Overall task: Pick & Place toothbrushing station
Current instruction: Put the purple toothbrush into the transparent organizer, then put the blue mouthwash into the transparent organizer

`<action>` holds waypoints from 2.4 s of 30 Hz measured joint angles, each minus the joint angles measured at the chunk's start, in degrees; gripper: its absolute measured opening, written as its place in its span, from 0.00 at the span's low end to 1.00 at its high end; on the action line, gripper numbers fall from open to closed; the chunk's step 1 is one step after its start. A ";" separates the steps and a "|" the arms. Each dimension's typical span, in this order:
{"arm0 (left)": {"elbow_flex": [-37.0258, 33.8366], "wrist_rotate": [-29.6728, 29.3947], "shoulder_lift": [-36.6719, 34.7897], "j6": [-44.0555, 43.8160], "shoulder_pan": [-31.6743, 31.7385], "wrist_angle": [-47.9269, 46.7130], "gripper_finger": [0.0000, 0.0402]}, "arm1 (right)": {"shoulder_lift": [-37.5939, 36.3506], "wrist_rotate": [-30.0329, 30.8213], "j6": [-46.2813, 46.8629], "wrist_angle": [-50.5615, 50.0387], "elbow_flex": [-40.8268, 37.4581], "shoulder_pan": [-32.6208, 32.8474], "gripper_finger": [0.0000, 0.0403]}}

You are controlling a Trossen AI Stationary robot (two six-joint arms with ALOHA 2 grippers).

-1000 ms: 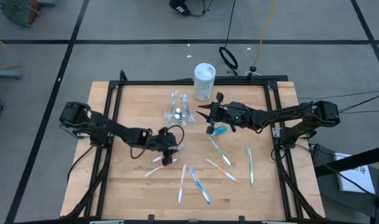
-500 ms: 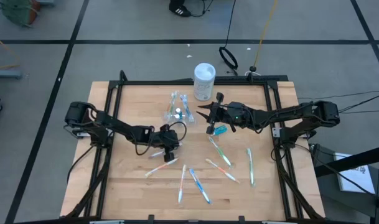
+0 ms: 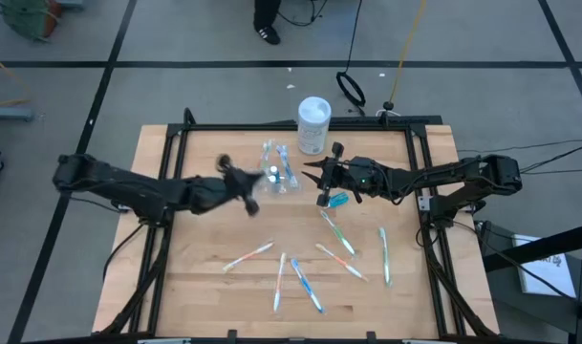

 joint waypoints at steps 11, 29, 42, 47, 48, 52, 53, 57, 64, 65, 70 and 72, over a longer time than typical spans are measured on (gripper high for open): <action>-0.01 -1.47 -4.14 9.25 6.15 14.44 0.01 | 0.00 0.00 0.15 1.19 0.00 0.00 0.25; -0.08 -2.13 11.88 -5.29 13.81 9.15 0.01 | 0.00 -0.02 1.84 1.68 0.00 0.00 0.25; -0.05 -2.19 7.61 0.27 10.57 5.82 0.23 | 0.02 -0.07 7.68 -3.47 0.00 0.24 0.25; -0.05 -2.20 2.86 6.13 9.06 5.89 0.37 | 0.02 -0.07 12.71 -9.70 0.00 1.11 0.25; -0.05 -2.18 1.64 7.45 8.70 5.69 0.39 | 0.02 -0.02 13.76 -10.89 0.00 1.37 0.25; -0.03 -0.54 -2.64 10.02 7.19 4.52 0.44 | 0.02 0.00 18.63 -14.61 0.00 2.83 0.25; -0.03 0.73 -3.65 9.84 6.86 3.24 0.45 | 0.02 0.00 19.81 -15.53 0.00 3.23 0.25; -0.01 8.46 -5.61 6.86 5.69 -3.40 0.45 | 0.02 -0.04 26.04 -22.48 0.00 4.35 0.25; -0.01 22.17 -3.55 3.99 4.62 -11.01 0.45 | 0.02 -0.06 43.29 -37.76 0.00 5.18 0.25; -0.01 23.71 -3.01 4.29 4.60 -11.38 0.45 | 0.02 -0.07 45.11 -39.31 0.00 5.16 0.25; -0.01 27.35 -0.40 5.24 4.63 -9.98 0.45 | 0.02 0.11 48.09 -43.02 0.00 4.98 0.25; -0.01 27.35 0.30 5.19 4.63 -9.72 0.45 | 0.02 0.07 47.05 -42.82 0.00 4.82 0.25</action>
